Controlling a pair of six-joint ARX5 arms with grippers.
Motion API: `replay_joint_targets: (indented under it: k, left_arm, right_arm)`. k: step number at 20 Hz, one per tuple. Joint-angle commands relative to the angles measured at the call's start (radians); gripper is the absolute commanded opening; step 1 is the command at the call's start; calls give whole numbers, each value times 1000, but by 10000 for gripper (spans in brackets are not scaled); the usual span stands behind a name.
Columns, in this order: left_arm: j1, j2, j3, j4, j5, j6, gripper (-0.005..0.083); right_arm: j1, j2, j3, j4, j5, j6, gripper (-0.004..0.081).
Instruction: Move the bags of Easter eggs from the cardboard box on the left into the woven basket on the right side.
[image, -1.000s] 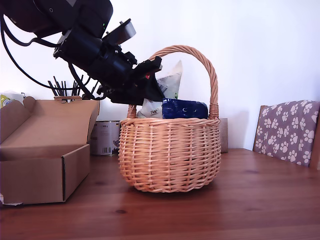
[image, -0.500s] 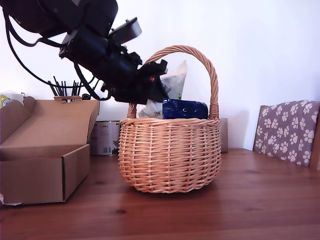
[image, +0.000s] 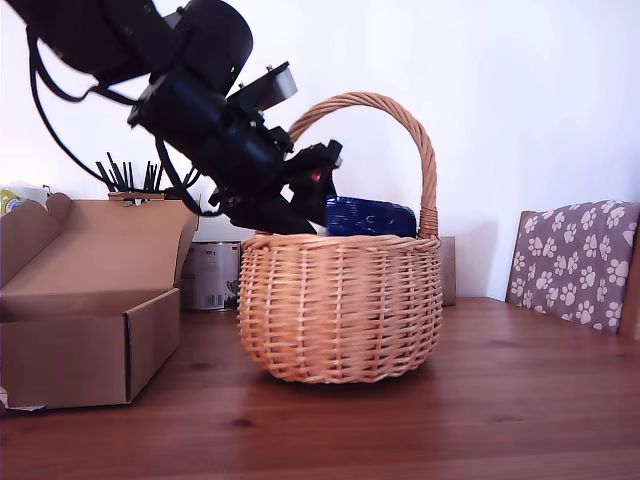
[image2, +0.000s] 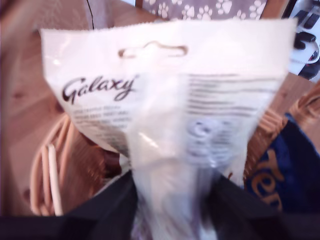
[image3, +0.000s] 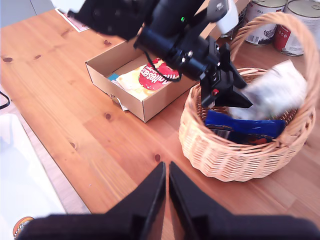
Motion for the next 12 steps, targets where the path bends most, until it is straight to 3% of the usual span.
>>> replay_joint_targets:
  k: [1,5,7,10,11,12]
  left_arm:
    - [-1,9,40,-51,7,6,520]
    - [-2,-15,176,-279,7,38,469]
    - [-2,-35,242,-427,7,58,343]
    - [0,-83,279,-615,3,95,31]
    - [3,-102,278,-659,2,111,-25]
    - [5,-118,277,-688,-3,121,-20]
  right_arm:
    - [-3,-8,0,3,-3,0,-13]
    - [-3,-8,0,3,-3,0,-13]
    - [-3,-8,0,4,-3,-1,-13]
    - [-3,-8,0,5,-3,-4,-13]
    - [-3,-8,0,5,-3,-4,-13]
    - [-3,-8,0,8,-2,-4,-13]
